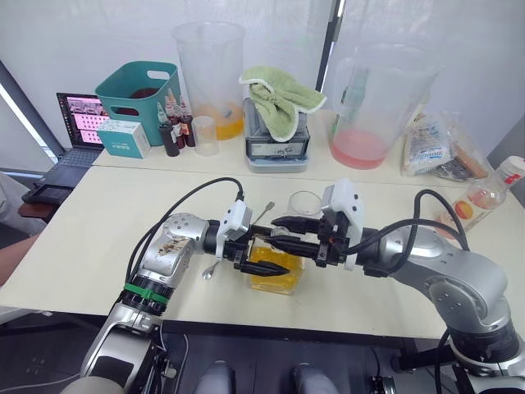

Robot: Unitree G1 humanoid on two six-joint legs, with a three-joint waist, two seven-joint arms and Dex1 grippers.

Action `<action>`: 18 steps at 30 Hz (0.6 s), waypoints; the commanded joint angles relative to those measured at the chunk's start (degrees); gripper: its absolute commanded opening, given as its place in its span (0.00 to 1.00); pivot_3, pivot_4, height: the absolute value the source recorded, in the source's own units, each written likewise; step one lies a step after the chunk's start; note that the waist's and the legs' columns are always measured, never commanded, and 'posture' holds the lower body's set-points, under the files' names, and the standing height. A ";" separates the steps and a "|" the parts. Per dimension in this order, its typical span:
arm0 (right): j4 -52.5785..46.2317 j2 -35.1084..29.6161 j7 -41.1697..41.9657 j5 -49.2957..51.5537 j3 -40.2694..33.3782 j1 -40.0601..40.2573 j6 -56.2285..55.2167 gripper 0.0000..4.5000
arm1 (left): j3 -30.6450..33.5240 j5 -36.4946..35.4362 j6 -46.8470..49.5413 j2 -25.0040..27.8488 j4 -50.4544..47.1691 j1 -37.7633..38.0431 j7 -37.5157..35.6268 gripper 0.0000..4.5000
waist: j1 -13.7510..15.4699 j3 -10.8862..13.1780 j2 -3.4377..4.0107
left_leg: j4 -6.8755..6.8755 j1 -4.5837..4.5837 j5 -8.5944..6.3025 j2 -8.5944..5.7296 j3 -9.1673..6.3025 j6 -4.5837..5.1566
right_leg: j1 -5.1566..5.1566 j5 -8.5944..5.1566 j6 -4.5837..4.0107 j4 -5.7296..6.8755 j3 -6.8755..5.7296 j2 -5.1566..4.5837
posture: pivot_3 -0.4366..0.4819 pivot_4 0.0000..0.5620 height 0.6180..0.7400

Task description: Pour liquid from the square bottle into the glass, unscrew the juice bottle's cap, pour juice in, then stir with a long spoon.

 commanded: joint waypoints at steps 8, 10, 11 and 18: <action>-2.13 2.19 -2.38 5.73 -7.41 -4.54 -0.63 0.23 | -0.92 2.14 -0.91 0.36 0.78 -0.67 0.52 0.63 | -0.01 0.00 0.00 | 0.00 0.00 0.00 0.00 0.00 0.00 | 0.00 0.00 0.00 0.00 0.00 0.00 | 0.48 0.27 1.00; -2.13 1.92 -3.30 6.89 -8.95 -5.30 -0.29 0.23 | -0.95 2.15 -0.92 0.35 0.67 -0.54 0.59 0.63 | 0.01 0.00 0.00 | 0.00 0.00 0.00 0.00 -0.01 0.00 | 0.00 0.00 0.00 0.00 -0.01 0.00 | 0.48 0.27 1.00; -2.00 1.52 -3.76 7.41 -9.97 -5.26 -0.17 0.23 | -0.94 2.14 -0.91 0.36 0.60 -0.48 0.61 0.63 | 0.02 0.00 0.00 | 0.00 0.00 0.00 0.00 -0.01 0.00 | 0.00 0.00 0.00 0.00 -0.01 0.00 | 0.48 0.27 1.00; 1.26 -4.39 -7.37 1.90 -19.62 5.94 -1.82 0.23 | -0.88 2.07 -0.96 0.46 0.15 -0.12 0.73 0.63 | 0.14 0.00 0.00 | 0.00 -0.02 0.00 -0.02 -0.03 0.00 | 0.04 0.00 0.00 -0.01 0.00 -0.01 | 0.48 0.27 1.00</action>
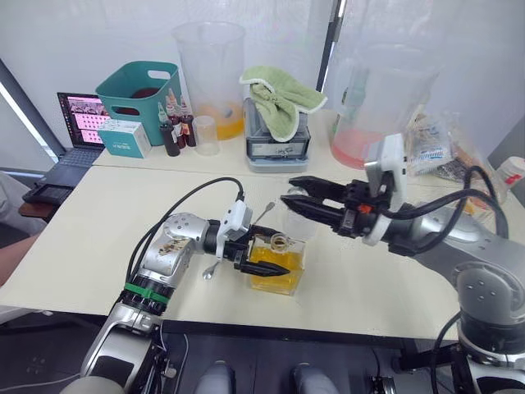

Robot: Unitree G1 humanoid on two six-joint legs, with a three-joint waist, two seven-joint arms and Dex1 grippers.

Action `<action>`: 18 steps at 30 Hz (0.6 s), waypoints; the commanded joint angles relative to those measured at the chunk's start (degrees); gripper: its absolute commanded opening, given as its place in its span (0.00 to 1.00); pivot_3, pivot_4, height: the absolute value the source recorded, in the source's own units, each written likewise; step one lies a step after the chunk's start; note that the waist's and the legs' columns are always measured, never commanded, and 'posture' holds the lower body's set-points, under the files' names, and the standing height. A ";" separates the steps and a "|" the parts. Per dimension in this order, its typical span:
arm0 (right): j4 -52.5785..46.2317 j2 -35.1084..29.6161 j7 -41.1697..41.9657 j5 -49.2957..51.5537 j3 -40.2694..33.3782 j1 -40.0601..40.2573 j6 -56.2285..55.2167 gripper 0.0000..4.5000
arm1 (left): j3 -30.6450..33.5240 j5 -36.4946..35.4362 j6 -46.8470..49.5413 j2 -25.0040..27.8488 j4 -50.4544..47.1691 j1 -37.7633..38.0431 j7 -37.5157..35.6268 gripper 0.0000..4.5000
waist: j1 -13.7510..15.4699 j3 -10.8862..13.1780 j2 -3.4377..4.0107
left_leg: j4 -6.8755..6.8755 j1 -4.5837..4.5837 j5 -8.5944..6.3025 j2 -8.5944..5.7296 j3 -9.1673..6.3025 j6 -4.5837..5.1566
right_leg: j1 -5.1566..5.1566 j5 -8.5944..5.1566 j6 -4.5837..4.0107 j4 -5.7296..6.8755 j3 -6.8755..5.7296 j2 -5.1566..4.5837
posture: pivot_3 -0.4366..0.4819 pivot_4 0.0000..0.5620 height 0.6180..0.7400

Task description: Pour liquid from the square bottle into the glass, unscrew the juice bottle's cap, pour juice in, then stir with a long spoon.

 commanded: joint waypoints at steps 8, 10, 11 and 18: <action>17.42 2.07 -7.50 -25.29 -15.40 26.32 -21.65 0.23 | -0.48 1.70 -0.41 0.73 -0.74 0.56 1.03 0.63 | -0.15 -0.01 0.02 | -0.01 0.01 0.00 -0.02 0.07 0.00 | 0.04 -0.07 0.09 -0.08 0.10 0.01 | 0.48 0.27 1.00; 22.04 4.19 -9.47 -28.70 -16.52 27.57 -26.49 0.23 | -0.48 1.72 -0.42 0.78 -0.86 0.66 1.11 0.63 | -0.28 -0.01 0.08 | -0.01 0.04 0.00 -0.02 0.12 0.00 | 0.04 -0.07 0.10 -0.07 0.14 0.01 | 0.48 0.27 1.00; 23.73 4.94 -10.03 -29.84 -16.83 27.81 -28.11 0.23 | -0.47 1.71 -0.42 0.81 -0.91 0.70 1.13 0.63 | -0.38 -0.02 0.15 | -0.01 0.06 0.00 -0.01 0.15 0.00 | 0.03 -0.07 0.10 -0.06 0.16 0.02 | 0.48 0.27 1.00; 34.29 8.82 -13.21 -33.45 -15.95 27.72 -28.63 0.23 | -0.28 1.78 -0.54 0.85 -0.91 0.52 1.73 0.63 | -0.46 0.00 0.22 | -0.01 0.23 0.01 -0.02 0.24 0.01 | 0.17 -0.12 0.14 -0.07 0.28 0.02 | 0.48 0.27 1.00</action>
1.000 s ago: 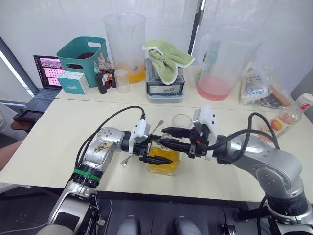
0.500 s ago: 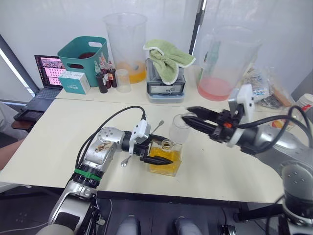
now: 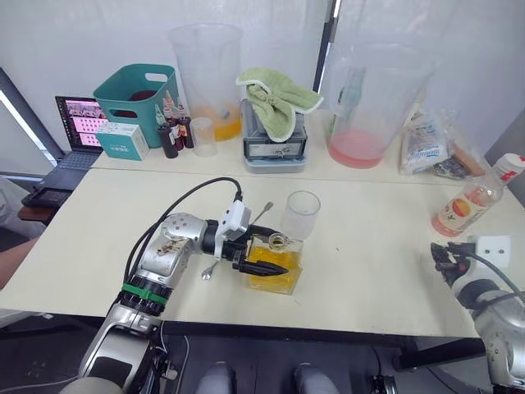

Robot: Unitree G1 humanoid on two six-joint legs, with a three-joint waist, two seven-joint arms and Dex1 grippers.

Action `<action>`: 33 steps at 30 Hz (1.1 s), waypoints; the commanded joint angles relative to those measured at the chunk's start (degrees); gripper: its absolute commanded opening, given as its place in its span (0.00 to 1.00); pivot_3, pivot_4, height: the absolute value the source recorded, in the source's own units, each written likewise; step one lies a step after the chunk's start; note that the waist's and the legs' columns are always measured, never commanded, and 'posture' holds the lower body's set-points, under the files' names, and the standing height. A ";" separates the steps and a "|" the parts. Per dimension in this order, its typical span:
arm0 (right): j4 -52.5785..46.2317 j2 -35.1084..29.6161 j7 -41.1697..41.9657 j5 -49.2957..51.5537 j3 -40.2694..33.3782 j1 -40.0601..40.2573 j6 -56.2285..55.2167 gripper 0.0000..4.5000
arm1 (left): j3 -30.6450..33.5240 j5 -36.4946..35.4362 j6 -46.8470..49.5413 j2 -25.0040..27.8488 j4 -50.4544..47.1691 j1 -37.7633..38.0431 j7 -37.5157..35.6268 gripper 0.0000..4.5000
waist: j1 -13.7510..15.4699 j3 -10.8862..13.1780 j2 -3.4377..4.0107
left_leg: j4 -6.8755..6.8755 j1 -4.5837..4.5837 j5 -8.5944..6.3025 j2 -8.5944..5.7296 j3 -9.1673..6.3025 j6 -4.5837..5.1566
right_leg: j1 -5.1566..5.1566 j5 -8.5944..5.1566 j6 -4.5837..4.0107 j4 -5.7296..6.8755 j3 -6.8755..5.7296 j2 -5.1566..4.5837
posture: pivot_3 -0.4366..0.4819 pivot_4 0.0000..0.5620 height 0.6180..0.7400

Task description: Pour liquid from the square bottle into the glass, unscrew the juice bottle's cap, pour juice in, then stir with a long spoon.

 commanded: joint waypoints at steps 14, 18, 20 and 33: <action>3.04 1.63 -1.92 0.60 -3.06 -2.22 3.57 0.58 | -0.34 1.75 -0.75 0.17 -0.12 0.25 1.38 0.63 | 0.16 -0.02 -0.03 | 0.00 0.13 0.00 0.00 -0.04 0.00 | 0.19 -0.02 0.02 -0.07 0.00 0.01 | 0.48 0.27 1.00; -0.66 2.10 -2.26 0.09 -4.72 -2.23 -1.98 0.90 | -0.34 1.68 -0.75 0.23 0.05 0.16 1.13 0.63 | 0.06 -0.03 0.20 | -0.01 0.10 0.00 -0.03 0.04 0.00 | 0.14 -0.06 0.08 -0.07 0.09 -0.01 | 0.48 0.27 1.00; -2.72 2.01 -2.39 -0.36 -4.99 -1.81 -3.89 1.00 | -0.31 1.67 -0.83 0.29 0.13 0.13 1.01 0.63 | 0.05 -0.03 0.20 | -0.01 0.10 0.00 -0.02 0.03 0.00 | 0.14 -0.07 0.09 -0.07 0.09 -0.01 | 0.48 0.27 1.00; -32.81 -1.44 8.87 20.80 0.18 4.45 6.98 1.00 | 6.95 -3.45 3.97 6.52 -7.14 -0.44 3.67 0.63 | -1.76 0.05 0.11 | -0.15 0.06 0.00 0.15 -0.06 0.00 | 0.03 -0.13 0.00 0.01 0.07 0.16 | 0.48 0.27 1.00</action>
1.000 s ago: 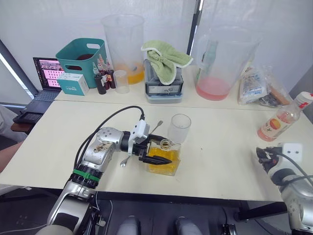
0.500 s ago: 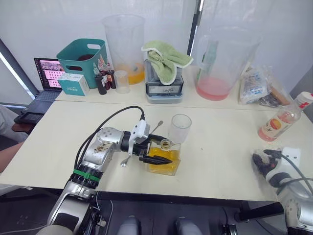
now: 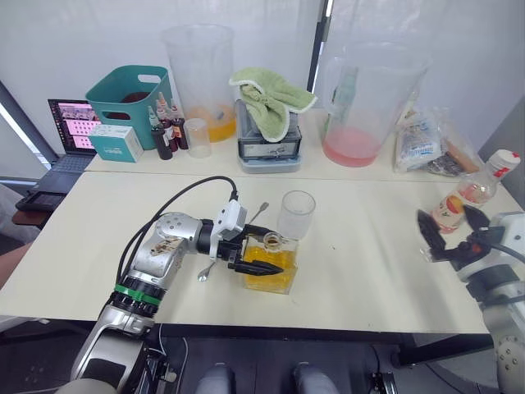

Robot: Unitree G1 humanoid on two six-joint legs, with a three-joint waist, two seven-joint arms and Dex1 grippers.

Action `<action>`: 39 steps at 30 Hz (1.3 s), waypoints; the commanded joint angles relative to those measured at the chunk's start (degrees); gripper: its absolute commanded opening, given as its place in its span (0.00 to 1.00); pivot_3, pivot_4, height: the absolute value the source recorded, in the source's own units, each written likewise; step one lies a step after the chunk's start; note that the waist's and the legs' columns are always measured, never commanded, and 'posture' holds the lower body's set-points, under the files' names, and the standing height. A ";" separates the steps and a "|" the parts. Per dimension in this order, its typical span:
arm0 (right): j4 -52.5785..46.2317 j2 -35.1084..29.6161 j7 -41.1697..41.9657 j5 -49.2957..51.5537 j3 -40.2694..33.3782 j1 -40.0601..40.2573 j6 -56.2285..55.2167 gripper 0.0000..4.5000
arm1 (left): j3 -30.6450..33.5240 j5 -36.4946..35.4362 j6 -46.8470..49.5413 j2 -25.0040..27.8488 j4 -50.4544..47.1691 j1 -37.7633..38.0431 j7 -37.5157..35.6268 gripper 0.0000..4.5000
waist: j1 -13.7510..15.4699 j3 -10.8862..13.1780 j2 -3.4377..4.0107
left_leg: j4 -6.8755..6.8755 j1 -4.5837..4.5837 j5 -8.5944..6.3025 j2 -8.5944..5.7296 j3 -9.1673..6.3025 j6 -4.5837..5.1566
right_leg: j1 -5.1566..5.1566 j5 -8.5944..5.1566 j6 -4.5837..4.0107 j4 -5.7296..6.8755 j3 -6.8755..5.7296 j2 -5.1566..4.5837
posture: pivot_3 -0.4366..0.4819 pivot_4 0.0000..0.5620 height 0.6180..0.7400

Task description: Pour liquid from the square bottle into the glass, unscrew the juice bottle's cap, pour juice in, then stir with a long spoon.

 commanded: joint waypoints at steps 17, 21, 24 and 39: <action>-2.31 -2.56 3.29 -1.08 16.83 -7.05 7.60 1.00 | 6.98 12.17 -20.63 -0.32 23.24 -23.11 16.56 0.63 | 2.63 0.19 -0.23 | 0.14 -0.91 0.03 -0.25 -0.16 -0.03 | -0.83 -0.02 -0.05 0.17 -0.08 -0.13 | 0.48 0.27 1.00; -2.52 -1.94 2.93 -1.49 17.68 -7.87 8.30 1.00 | 4.50 19.81 -33.95 -4.90 36.24 -28.70 23.58 0.63 | 2.72 0.22 -0.27 | 0.19 -0.95 0.03 -0.27 -0.17 -0.03 | -0.84 0.00 -0.03 0.15 -0.07 -0.13 | 0.48 0.27 1.00; -2.81 -1.25 2.19 -1.84 18.13 -7.73 8.49 1.00 | 2.23 25.96 -43.69 -7.23 44.60 -32.21 30.73 0.63 | 2.56 0.24 -0.30 | 0.16 -0.96 0.02 -0.26 -0.18 -0.02 | -0.88 0.00 -0.04 0.19 -0.08 -0.13 | 0.48 0.27 1.00; -4.72 2.40 -2.26 -3.31 20.23 -6.99 10.51 1.00 | -8.87 50.21 -62.73 -11.16 58.33 -39.55 63.85 0.63 | 1.96 0.26 -0.33 | 0.15 -1.04 0.01 -0.37 -0.25 -0.01 | -0.97 0.02 0.00 0.33 -0.10 -0.19 | 0.48 0.27 1.00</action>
